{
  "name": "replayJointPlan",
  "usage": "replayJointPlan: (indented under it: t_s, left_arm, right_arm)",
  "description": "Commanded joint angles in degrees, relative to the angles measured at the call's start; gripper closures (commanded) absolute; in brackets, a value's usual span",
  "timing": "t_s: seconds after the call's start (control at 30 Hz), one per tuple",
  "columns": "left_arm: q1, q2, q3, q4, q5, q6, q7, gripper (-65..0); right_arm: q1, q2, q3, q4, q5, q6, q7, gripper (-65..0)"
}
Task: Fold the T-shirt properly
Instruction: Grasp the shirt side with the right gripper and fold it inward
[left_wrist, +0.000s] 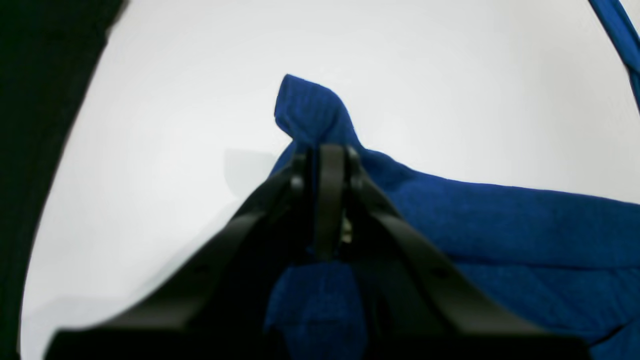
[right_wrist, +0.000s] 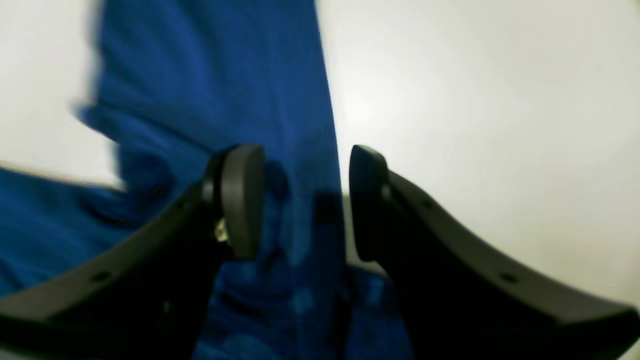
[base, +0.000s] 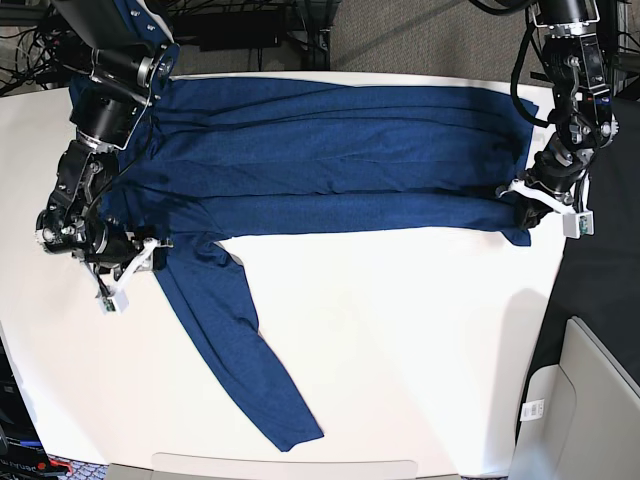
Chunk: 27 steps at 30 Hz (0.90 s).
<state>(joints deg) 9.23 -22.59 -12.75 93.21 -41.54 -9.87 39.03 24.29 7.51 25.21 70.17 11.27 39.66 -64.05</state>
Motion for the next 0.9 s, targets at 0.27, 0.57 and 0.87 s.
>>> replayJointPlan:
  t_s: [0.27, 0.57, 0.87]
  left_arm:
    - [-0.49, -1.02, -0.30, 1.08, -0.44, -0.11, -1.18, -0.1]
    - [-0.49, -1.02, -0.30, 1.08, -0.44, -0.11, -1.18, -0.1]
    - [-0.40, -1.02, -0.65, 1.25, -0.44, -0.11, -1.18, -0.1]
  right_arm:
    - [1.33, 0.54, -0.03, -6.04, 0.91, 0.34, 2.47, -27.6]
    - [-1.48, 1.68, 0.41, -4.11, 10.93, 0.34, -3.33, -0.1]
    - [-10.27, 7.57, 0.50, 5.04, 43.72, 0.34, -8.87, -0.9]
